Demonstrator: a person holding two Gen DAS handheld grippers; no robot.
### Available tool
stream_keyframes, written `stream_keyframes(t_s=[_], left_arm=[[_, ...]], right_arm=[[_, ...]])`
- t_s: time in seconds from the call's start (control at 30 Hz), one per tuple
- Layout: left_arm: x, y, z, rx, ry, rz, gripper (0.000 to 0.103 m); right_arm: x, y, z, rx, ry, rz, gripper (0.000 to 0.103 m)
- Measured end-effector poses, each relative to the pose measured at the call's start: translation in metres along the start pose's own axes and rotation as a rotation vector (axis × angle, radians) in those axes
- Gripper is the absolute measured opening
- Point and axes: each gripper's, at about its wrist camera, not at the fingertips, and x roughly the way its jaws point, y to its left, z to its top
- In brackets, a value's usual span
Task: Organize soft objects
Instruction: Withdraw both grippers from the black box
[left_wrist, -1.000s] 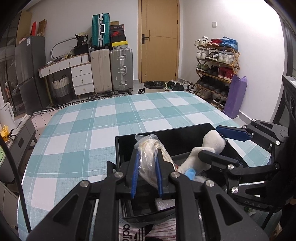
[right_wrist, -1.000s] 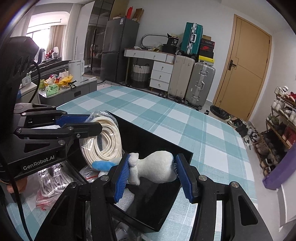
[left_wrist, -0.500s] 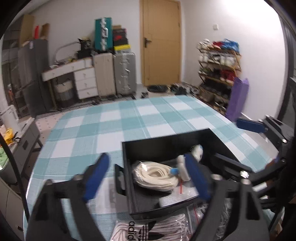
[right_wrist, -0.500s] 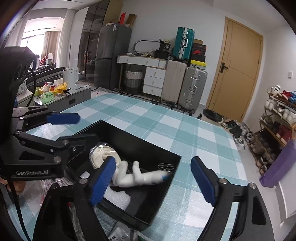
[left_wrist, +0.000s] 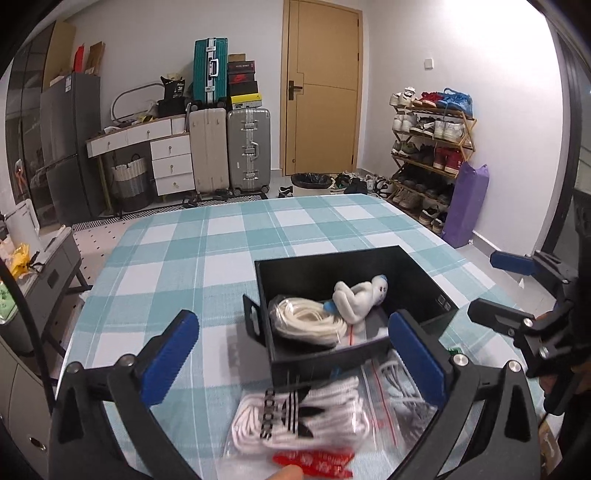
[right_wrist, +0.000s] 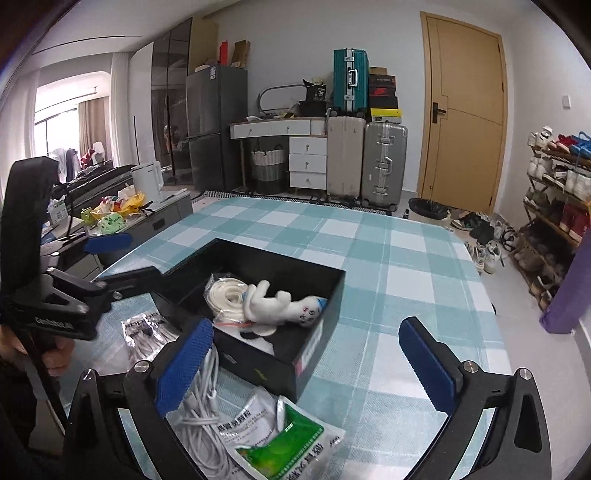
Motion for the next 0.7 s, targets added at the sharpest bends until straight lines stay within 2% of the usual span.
stream_keyframes(t_s=[0.1, 0.23, 0.43, 0.7], left_arm=[[-0.005, 0.004, -0.010, -0.002, 0.010, 0.013, 0.103], [-0.009, 0.009, -0.022, -0.019, 0.036, 0.006, 0.103], [-0.011, 0.010, -0.037, -0.030, 0.059, 0.021, 0.103], [-0.007, 0.005, -0.055, -0.034, 0.094, -0.011, 0.103]], right_arm=[[-0.005, -0.008, -0.008, 0.031, 0.010, 0.014, 0.102], [-0.008, -0.014, -0.016, 0.036, 0.039, -0.014, 0.102], [-0.007, -0.019, -0.024, 0.029, 0.077, 0.016, 0.102], [0.005, -0.016, -0.035, 0.008, 0.148, 0.008, 0.102]])
